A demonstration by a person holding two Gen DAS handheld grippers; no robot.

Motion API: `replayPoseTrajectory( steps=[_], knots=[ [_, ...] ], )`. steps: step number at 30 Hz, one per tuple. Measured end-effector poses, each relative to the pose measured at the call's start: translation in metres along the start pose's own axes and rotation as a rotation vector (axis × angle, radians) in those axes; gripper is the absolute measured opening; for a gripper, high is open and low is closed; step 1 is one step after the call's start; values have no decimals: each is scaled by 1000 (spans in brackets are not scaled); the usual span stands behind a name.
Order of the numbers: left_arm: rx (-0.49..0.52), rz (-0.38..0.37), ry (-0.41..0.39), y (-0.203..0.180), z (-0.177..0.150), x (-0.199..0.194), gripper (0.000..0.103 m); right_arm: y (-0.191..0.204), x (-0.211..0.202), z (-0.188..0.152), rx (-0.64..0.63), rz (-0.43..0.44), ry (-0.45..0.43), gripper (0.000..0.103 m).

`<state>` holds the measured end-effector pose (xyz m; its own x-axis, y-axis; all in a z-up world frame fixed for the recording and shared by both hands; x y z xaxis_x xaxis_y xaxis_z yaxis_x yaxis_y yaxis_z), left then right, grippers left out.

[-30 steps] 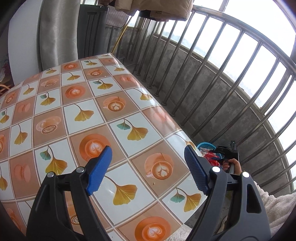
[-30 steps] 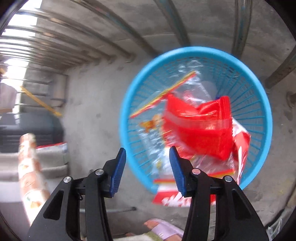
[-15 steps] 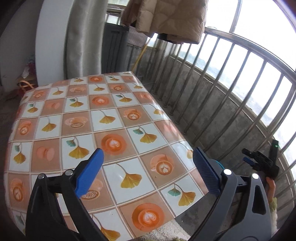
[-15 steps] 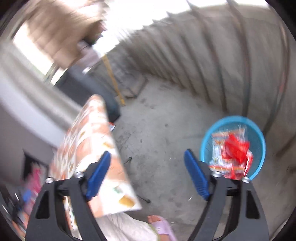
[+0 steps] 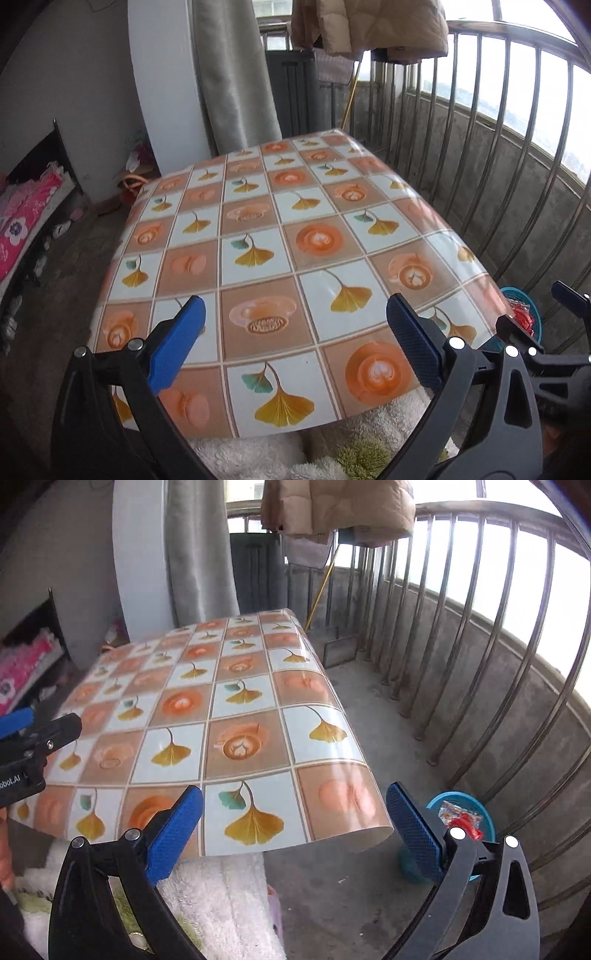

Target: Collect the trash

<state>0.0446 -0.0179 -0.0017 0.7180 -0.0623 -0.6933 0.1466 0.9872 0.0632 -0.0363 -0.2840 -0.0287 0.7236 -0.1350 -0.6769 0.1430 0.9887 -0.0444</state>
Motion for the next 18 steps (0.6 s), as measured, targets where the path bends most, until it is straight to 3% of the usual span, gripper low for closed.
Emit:
replayPoseTrajectory(
  steps=[6, 18],
  knots=[
    [-29, -12, 133, -4, -24, 24, 94, -2, 10, -17, 14, -83, 46, 97],
    [-4, 2, 147, -13, -24, 24, 94, -22, 31, -27, 28, -171, 122, 97]
  ],
)
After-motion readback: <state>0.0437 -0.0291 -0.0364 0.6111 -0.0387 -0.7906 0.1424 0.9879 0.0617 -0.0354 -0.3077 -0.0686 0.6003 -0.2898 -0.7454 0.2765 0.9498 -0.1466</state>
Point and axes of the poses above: each gripper's, at about its wrist camera, not at the fingertips, and x roughly the way its jaws point, y to its left, z to its top, the point moved 3 cm from there along x, roughly the way its jaws point
